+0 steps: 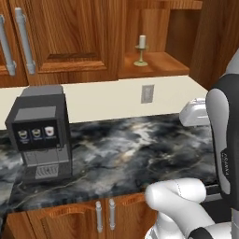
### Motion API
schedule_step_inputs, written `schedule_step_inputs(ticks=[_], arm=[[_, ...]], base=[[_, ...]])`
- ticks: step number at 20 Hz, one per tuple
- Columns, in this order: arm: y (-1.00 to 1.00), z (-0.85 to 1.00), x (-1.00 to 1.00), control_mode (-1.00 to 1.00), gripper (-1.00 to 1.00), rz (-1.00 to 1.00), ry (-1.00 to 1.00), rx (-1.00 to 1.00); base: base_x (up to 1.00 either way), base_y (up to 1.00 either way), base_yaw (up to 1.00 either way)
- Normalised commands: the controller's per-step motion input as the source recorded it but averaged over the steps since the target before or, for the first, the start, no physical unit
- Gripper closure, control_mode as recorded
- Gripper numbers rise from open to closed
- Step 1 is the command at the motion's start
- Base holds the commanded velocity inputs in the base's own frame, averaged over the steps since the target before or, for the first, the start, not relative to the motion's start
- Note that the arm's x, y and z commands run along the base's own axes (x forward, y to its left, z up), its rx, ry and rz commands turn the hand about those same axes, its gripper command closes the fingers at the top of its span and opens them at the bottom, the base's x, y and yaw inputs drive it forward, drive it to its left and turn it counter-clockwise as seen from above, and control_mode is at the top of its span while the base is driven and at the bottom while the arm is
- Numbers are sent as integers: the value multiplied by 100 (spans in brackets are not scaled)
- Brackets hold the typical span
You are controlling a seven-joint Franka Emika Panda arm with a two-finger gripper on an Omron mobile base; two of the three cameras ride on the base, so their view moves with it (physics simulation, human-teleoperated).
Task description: Get the candle and the liquor from the cabinet and move them to the dining counter.
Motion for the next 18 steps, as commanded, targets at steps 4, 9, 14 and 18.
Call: schedule_step_inputs(ticks=[4,9,14,18], arm=[[0,0,0,100,-100,0,0,0],[0,0,0,100,-100,0,0,0],[0,0,0,100,-100,0,0,0],[-3,20,15,-100,-100,11,-12,1]], base=[[63,-5,4],[55,-11,2],[49,-12,4],[0,0,0]])
